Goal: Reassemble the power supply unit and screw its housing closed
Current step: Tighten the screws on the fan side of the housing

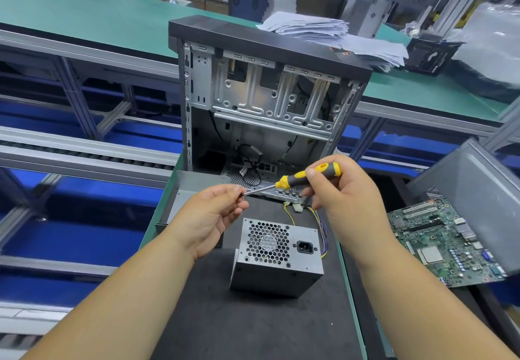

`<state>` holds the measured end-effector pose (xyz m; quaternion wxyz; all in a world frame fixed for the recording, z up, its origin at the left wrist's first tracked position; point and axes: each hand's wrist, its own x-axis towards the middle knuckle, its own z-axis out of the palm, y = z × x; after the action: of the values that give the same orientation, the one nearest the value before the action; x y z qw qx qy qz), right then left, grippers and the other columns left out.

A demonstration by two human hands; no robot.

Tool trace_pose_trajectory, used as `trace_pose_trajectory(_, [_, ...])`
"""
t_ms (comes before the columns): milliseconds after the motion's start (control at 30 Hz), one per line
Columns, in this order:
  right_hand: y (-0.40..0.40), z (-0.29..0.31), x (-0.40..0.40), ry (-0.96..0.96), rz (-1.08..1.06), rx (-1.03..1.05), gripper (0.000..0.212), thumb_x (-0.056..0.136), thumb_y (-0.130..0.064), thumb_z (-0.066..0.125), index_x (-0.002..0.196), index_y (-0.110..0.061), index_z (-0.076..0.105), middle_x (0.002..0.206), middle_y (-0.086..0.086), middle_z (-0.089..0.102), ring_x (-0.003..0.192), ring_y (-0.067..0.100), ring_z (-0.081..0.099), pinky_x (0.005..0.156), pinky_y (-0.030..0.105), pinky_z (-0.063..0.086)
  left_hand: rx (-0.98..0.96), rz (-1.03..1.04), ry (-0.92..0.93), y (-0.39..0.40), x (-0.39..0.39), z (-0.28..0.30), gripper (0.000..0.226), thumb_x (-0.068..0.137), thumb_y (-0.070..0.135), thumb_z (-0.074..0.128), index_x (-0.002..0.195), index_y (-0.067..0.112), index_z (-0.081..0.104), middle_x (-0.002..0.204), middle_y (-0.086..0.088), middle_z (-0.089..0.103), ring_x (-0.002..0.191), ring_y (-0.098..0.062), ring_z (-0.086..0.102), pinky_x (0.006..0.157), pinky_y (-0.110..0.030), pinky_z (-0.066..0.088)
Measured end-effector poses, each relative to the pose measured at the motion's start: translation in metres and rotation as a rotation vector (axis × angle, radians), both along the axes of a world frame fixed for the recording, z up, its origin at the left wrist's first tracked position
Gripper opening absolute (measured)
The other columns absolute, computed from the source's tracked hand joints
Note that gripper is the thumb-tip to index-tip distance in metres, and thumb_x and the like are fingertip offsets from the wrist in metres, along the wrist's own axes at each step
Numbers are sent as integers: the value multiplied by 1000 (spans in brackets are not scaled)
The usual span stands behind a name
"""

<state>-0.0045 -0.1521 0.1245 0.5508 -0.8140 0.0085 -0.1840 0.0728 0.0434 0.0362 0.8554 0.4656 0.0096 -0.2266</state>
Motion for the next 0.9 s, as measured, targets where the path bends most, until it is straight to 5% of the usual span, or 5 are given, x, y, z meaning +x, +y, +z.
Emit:
trace_pose_trajectory(200, [-5, 6, 9, 22, -36, -20, 7, 92, -23, 60, 85, -21, 62, 68, -9, 69, 60, 7, 61, 54, 16, 48, -46, -38, -63, 0, 5, -5, 59, 86, 56, 52, 120, 9, 63, 112, -12, 71, 109, -23, 68, 91, -30, 56])
trace_pose_trajectory(300, [-5, 13, 17, 62, -18, -213, 9, 92, -19, 61, 83, -19, 60, 65, -18, 67, 53, 0, 52, 48, 12, 44, 417, -69, -195, 2, 9, -15, 45, 89, 62, 55, 120, 29, 61, 120, 3, 66, 117, -12, 61, 106, -34, 45])
trace_pose_trajectory(433, [1, 17, 31, 157, 50, -504, 10, 90, -22, 64, 82, -23, 59, 64, -29, 62, 57, -4, 55, 51, 8, 39, 817, -288, -313, -2, 10, -23, 25, 89, 35, 68, 112, 37, 58, 119, 10, 61, 105, -3, 59, 82, -19, 45])
trace_pose_trajectory(667, [11, 12, 45, 258, 92, -619, 12, 90, -31, 63, 83, -25, 56, 76, -7, 69, 66, 16, 61, 61, 40, 53, 880, -332, -317, -10, 9, -30, 28, 82, 14, 72, 104, 31, 67, 93, 5, 60, 79, -7, 58, 64, -15, 43])
trace_pose_trajectory(900, [10, 14, 50, 289, 125, -682, 12, 90, -33, 62, 82, -27, 56, 70, -13, 67, 58, 7, 56, 56, 34, 49, 818, -300, -325, -8, 10, -36, 26, 79, 12, 76, 97, 29, 67, 93, 2, 58, 78, -7, 56, 62, -10, 45])
